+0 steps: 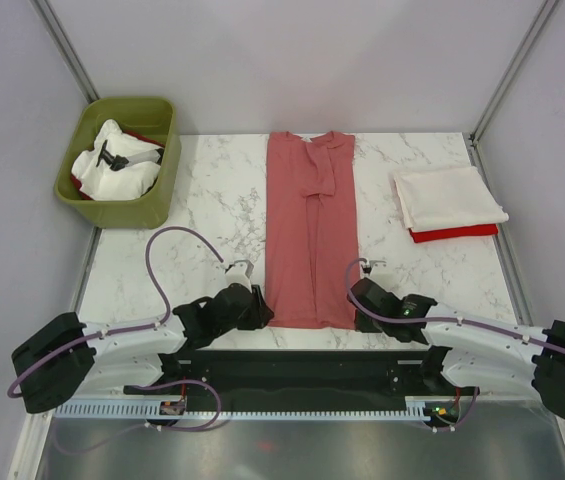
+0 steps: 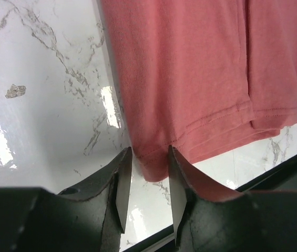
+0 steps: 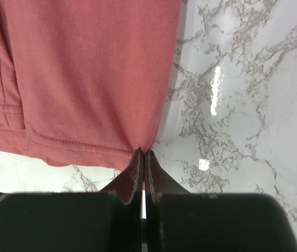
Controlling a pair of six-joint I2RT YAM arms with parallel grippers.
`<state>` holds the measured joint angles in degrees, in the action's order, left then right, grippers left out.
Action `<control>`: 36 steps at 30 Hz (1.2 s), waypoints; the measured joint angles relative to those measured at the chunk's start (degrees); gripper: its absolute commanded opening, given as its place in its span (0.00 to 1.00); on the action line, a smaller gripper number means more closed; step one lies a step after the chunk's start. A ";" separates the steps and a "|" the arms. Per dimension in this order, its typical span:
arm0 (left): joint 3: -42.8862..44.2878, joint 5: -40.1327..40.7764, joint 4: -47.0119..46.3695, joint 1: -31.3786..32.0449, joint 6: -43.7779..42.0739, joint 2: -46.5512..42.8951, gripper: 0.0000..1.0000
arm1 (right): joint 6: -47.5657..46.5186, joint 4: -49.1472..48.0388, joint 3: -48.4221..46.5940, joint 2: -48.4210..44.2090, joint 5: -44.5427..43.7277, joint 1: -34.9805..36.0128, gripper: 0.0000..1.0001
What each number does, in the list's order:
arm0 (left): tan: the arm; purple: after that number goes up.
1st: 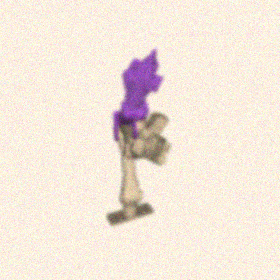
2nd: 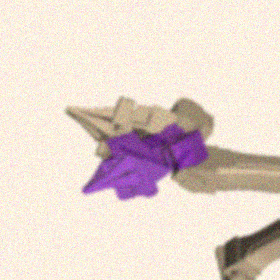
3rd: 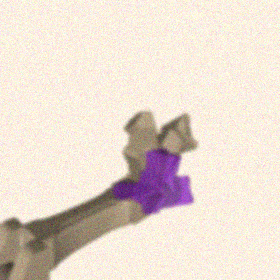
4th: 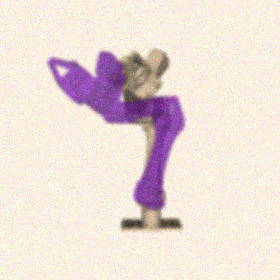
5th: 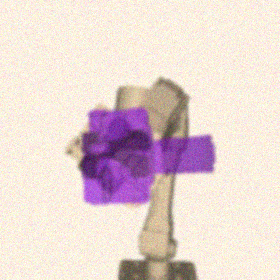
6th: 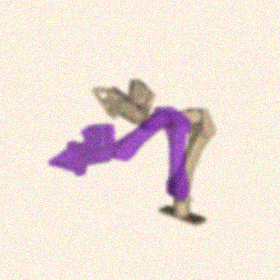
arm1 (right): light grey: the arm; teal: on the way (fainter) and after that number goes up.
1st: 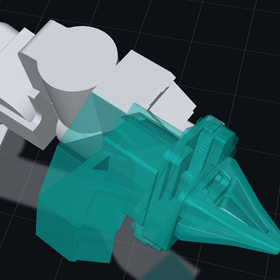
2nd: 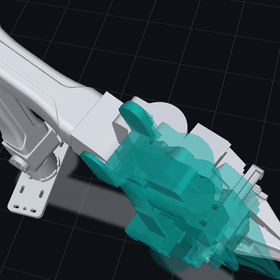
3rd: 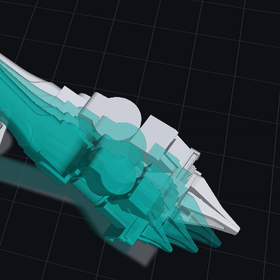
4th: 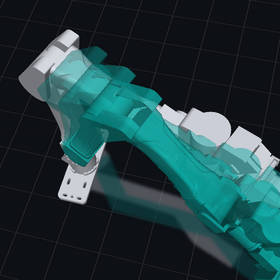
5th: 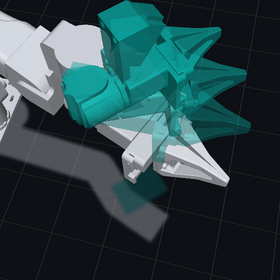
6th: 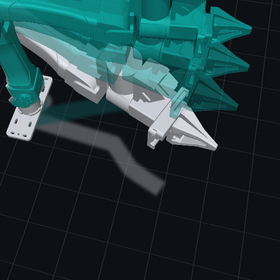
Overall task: Fold and stack the t-shirts
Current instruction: Fold the tshirt
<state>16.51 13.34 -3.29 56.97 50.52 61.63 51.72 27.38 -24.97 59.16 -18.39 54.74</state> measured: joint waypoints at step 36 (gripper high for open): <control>19.26 -3.78 13.35 -8.09 -4.61 -1.25 0.02 | -6.86 4.42 -20.06 5.55 -11.10 -3.32 0.00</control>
<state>35.77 9.56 10.07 48.88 45.91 60.38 44.86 31.79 -45.04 64.71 -29.50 51.42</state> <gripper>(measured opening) 0.033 0.010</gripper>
